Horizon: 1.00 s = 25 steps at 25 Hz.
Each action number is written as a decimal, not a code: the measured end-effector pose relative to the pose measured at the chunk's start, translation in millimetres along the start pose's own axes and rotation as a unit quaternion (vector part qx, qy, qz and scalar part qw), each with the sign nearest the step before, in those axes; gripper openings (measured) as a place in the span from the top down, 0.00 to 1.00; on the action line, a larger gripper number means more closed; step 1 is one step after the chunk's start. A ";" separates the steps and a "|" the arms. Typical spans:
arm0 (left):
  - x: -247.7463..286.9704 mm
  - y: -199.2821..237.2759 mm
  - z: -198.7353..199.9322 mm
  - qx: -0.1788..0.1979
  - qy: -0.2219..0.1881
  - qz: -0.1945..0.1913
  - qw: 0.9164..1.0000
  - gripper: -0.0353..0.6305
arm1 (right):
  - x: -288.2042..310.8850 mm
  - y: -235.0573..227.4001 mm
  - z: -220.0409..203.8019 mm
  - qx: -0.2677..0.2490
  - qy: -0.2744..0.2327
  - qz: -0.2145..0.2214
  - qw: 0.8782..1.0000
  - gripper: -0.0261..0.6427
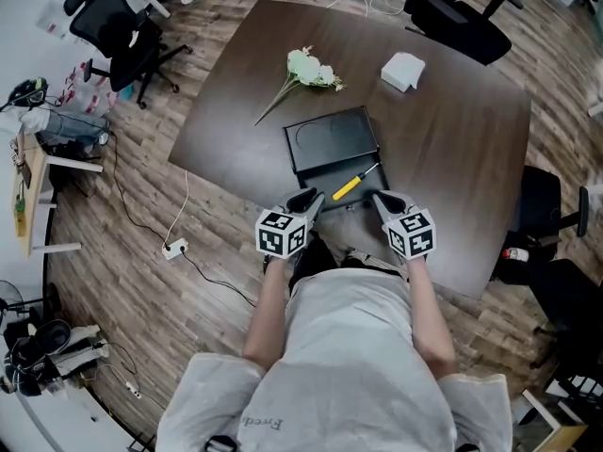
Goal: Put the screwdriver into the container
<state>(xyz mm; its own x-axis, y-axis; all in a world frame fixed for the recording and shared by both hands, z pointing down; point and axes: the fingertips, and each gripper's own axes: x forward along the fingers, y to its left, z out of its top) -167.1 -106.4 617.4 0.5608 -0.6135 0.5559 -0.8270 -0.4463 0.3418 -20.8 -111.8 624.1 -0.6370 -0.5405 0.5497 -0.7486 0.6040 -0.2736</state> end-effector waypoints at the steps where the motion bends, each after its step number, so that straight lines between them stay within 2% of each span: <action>1: -2.8 0.6 1.8 0.003 -0.010 0.003 1.000 0.73 | 0.2 0.9 -0.2 0.000 0.000 0.000 1.000 0.96; 7: -10.7 2.2 15.8 0.019 -0.052 0.011 0.998 0.73 | -1.4 0.9 2.5 0.000 -0.005 -0.005 1.000 0.96; 15: -3.5 -3.1 19.6 0.034 -0.046 -0.004 0.998 0.75 | -2.9 -7.1 5.7 0.009 -0.009 -0.017 1.000 0.96; 25: -2.6 0.3 20.3 0.048 -0.038 -0.001 0.998 0.85 | 1.1 -8.9 7.4 0.012 -0.009 -0.016 1.000 0.96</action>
<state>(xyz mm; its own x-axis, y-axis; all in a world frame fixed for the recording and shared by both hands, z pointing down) -168.1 -118.1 600.7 0.5664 -0.6586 0.4954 -0.8208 -0.5049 0.2672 -16.2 -122.1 621.3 -0.6156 -0.5698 0.5444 -0.7728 0.5716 -0.2756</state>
